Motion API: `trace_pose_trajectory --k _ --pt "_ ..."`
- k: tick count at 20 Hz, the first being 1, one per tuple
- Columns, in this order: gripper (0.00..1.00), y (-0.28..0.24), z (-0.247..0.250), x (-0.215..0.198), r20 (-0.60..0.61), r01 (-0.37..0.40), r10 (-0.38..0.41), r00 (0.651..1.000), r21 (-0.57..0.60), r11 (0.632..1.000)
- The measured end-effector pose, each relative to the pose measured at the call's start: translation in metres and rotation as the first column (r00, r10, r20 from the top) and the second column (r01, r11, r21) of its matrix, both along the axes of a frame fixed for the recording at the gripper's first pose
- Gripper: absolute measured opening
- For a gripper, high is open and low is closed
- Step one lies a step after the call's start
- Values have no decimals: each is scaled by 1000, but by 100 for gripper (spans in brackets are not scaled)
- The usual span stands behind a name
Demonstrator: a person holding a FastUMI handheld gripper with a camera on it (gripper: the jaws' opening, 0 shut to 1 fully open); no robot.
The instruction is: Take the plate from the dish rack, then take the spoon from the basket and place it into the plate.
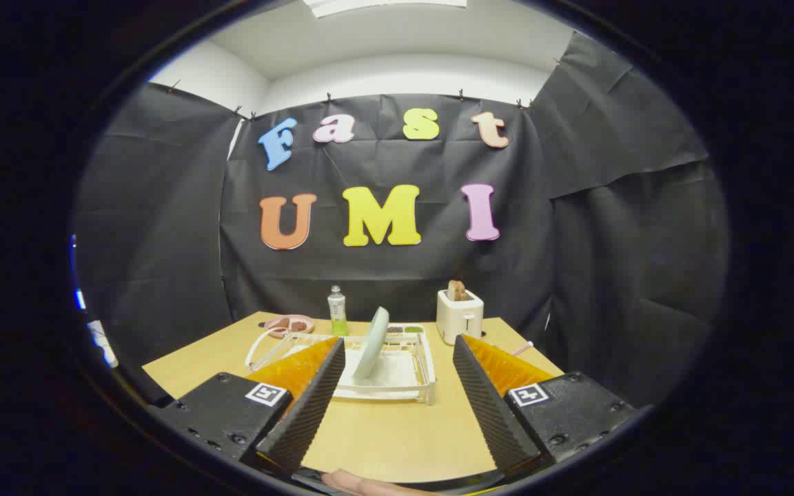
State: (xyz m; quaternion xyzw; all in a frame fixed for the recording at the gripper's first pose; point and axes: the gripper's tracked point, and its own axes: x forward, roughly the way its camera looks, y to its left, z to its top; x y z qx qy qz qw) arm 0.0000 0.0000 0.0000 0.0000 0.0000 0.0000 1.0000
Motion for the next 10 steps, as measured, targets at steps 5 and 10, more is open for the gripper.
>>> trace_pose_trajectory --k 5,10 --pt "100 -5 -3 1 1 18 -18 1000 -11 1000" --pt "100 -1 1 -1 -12 -6 6 1000 7 1000"
